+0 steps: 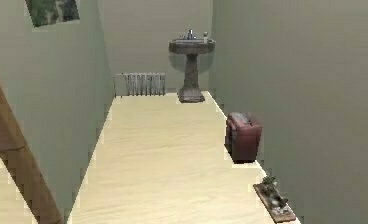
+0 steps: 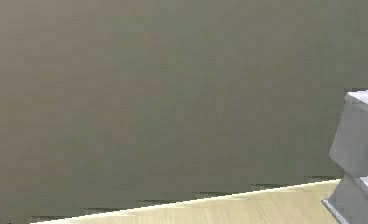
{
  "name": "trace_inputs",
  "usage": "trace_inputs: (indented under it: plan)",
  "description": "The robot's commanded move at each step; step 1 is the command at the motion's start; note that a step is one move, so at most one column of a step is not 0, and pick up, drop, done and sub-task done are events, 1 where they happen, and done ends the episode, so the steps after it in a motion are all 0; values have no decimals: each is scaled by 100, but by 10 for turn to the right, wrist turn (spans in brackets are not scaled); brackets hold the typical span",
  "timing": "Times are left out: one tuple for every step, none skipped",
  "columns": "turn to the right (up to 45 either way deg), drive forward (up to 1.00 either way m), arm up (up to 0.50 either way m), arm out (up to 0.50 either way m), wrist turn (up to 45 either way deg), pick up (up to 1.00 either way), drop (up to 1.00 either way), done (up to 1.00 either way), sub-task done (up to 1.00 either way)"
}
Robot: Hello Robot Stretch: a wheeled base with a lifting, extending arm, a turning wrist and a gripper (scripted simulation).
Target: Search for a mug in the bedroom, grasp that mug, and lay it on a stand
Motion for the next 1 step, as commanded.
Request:
trace_inputs:
  plan:
    - [0, 30, 0, 0, 0, 0, 0, 0, 0]
